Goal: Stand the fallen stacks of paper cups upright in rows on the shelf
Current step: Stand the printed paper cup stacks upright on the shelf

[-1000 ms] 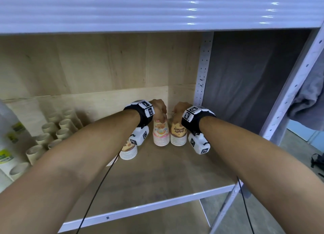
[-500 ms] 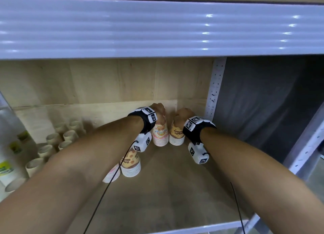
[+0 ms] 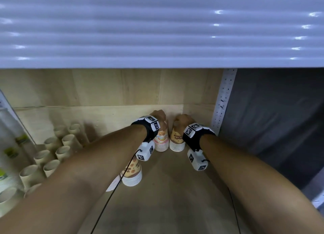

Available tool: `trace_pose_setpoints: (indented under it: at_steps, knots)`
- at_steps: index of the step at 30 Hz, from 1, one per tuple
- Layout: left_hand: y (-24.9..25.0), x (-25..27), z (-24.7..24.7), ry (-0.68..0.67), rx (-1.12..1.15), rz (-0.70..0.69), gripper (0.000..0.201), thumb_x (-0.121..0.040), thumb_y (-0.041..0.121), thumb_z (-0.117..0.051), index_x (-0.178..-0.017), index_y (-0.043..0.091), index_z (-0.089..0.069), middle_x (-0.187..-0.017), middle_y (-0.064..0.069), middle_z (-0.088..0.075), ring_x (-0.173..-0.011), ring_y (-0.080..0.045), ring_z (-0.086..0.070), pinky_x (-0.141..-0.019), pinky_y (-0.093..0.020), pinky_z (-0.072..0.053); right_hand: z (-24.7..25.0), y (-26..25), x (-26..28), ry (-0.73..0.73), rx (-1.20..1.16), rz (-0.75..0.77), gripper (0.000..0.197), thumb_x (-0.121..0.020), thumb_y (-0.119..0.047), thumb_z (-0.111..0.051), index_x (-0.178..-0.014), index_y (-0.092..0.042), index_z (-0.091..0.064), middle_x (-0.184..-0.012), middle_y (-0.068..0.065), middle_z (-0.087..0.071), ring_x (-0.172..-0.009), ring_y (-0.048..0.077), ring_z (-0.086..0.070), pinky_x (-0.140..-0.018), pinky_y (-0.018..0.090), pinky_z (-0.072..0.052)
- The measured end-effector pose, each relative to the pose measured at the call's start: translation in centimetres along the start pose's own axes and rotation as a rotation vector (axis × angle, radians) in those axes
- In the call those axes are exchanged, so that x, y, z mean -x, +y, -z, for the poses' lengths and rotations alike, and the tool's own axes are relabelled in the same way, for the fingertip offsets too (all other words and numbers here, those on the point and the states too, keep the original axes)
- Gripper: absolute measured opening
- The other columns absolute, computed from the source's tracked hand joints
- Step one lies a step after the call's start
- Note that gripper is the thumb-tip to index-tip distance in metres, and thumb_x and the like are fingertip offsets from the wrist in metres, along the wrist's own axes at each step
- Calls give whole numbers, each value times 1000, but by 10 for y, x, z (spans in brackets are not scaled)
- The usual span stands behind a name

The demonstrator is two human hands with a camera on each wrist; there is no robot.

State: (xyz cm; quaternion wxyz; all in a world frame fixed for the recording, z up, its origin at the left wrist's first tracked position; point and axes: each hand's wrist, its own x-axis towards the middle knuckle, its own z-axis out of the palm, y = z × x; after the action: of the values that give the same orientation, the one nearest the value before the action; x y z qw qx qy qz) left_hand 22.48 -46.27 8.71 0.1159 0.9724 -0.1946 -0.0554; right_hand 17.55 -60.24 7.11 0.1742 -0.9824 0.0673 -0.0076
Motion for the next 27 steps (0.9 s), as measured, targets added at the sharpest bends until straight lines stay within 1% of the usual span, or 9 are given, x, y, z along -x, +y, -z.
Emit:
trace_pose_setpoints:
  at_steps: [3, 7, 9, 11, 15, 17, 19, 23, 27]
  knots:
    - [1, 0, 0, -20, 14, 0, 45, -87, 20, -65, -129, 8, -53, -129, -7, -54, -114, -25, -57, -78, -27, -42, 1, -1, -4, -42, -12, -46, 11, -72, -30, -62, -80, -22, -60, -100, -1, -62, -91, 20, -61, -79, 26, -49]
    - [5, 1, 3, -52, 29, 17, 50, -83, 16, -71, -129, 7, -54, -127, -9, -57, -110, -28, -60, -77, -30, -46, 2, -3, -3, -32, -12, -41, 29, -84, -30, -61, -110, -17, -66, -115, 6, -62, -110, 28, -60, -90, 31, -49]
    - [3, 0, 3, -57, 36, 19, 54, -80, 17, -73, -129, 9, -54, -128, -9, -57, -105, -26, -60, -78, -30, -47, 0, 0, -3, -35, -39, -70, 25, -74, -38, -57, -92, -22, -63, -111, 2, -63, -102, 25, -62, -86, 30, -51]
    - [1, 3, 5, -49, 26, 30, 60, -79, 27, -74, -132, 13, -51, -132, -6, -53, -113, -27, -59, -85, -32, -49, -3, 5, -9, -16, -58, -97, 23, -66, -43, -54, -79, -24, -54, -104, -1, -60, -94, 22, -62, -83, 32, -52]
    - [1, 13, 18, 4, 25, 36, 65, -86, 33, -70, -143, 13, -44, -147, -4, -42, -131, -27, -46, -101, -33, -41, 7, 0, 0, 1, -51, -83, 45, -63, -47, -53, -100, -22, -54, -113, 3, -53, -109, 25, -57, -90, 35, -50]
    - [3, 28, 36, -1, 24, 25, 62, -90, 31, -67, -144, 12, -43, -150, -5, -39, -135, -25, -42, -102, -31, -38, 14, -9, 10, 33, -52, -62, 44, -64, -44, -47, -101, -21, -52, -116, 7, -52, -110, 28, -55, -91, 38, -50]
    - [-1, 43, 56, -20, 34, 29, 62, -85, 30, -73, -140, 15, -48, -145, -4, -45, -130, -26, -47, -96, -32, -42, 22, -23, 16, 28, -58, -35, 36, -66, -44, -46, -94, -21, -51, -118, 10, -55, -107, 31, -57, -88, 37, -50]
    - [-17, 79, 87, -22, -11, 83, 57, -79, 27, -80, -130, 20, -58, -133, 1, -54, -119, -26, -55, -89, -31, -46, 35, -53, 35, 6, -62, 78, 50, -84, -36, -65, -127, -13, -55, -137, 9, -50, -123, 27, -50, -99, 32, -43]
    - [-40, 111, 99, -77, -17, 164, 54, -78, 25, -80, -128, 21, -60, -123, 0, -57, -98, -25, -54, -86, -33, -49, 30, -85, 49, -7, -72, 154, 47, -85, -33, -69, -128, -17, -59, -135, 5, -54, -122, 24, -52, -98, 29, -43]
